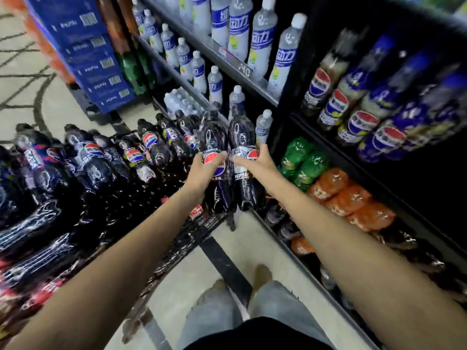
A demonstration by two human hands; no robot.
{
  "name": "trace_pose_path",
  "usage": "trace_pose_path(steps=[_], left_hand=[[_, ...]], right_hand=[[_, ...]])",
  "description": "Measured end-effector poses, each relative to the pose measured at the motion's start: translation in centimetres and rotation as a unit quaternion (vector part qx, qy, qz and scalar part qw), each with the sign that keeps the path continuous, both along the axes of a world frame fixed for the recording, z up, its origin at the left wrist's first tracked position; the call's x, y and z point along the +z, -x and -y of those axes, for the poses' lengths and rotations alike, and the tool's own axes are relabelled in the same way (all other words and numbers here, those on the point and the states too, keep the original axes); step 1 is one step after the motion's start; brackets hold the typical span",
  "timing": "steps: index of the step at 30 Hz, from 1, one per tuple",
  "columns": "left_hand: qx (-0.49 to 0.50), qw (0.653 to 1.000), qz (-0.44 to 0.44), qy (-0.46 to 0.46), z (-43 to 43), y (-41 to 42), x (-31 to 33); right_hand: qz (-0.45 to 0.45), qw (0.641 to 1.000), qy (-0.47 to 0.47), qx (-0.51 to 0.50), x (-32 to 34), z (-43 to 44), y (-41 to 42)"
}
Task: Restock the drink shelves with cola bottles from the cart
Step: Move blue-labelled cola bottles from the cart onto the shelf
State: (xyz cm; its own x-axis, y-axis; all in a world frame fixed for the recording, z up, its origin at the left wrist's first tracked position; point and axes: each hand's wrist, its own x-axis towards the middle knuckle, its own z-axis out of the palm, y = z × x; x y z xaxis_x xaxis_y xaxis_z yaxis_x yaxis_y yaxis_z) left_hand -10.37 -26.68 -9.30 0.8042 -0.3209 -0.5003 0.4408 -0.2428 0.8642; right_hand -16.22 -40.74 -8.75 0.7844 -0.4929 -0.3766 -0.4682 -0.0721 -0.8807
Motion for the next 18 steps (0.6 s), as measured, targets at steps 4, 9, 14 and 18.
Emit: trace_pose_path(steps=[4, 9, 14, 18], left_hand=[[-0.072, 0.997, 0.011, 0.004, 2.6, 4.6, 1.0], [-0.13, 0.99, -0.019, 0.048, 6.3, 11.4, 2.2], [-0.201, 0.976, -0.034, 0.079, 9.6, 19.6, 2.9], [-0.226, 0.971, -0.019, 0.081, 12.3, 26.5, 4.0]], right_hand=[[0.01, 0.998, -0.021, -0.053, 1.0, 2.1, 5.8], [0.018, 0.995, -0.043, -0.09, 1.8, 5.0, 13.9], [0.025, 0.989, -0.021, -0.142, 3.2, 7.1, 23.8], [0.029, 0.982, 0.009, -0.189, 3.9, 8.9, 31.6]])
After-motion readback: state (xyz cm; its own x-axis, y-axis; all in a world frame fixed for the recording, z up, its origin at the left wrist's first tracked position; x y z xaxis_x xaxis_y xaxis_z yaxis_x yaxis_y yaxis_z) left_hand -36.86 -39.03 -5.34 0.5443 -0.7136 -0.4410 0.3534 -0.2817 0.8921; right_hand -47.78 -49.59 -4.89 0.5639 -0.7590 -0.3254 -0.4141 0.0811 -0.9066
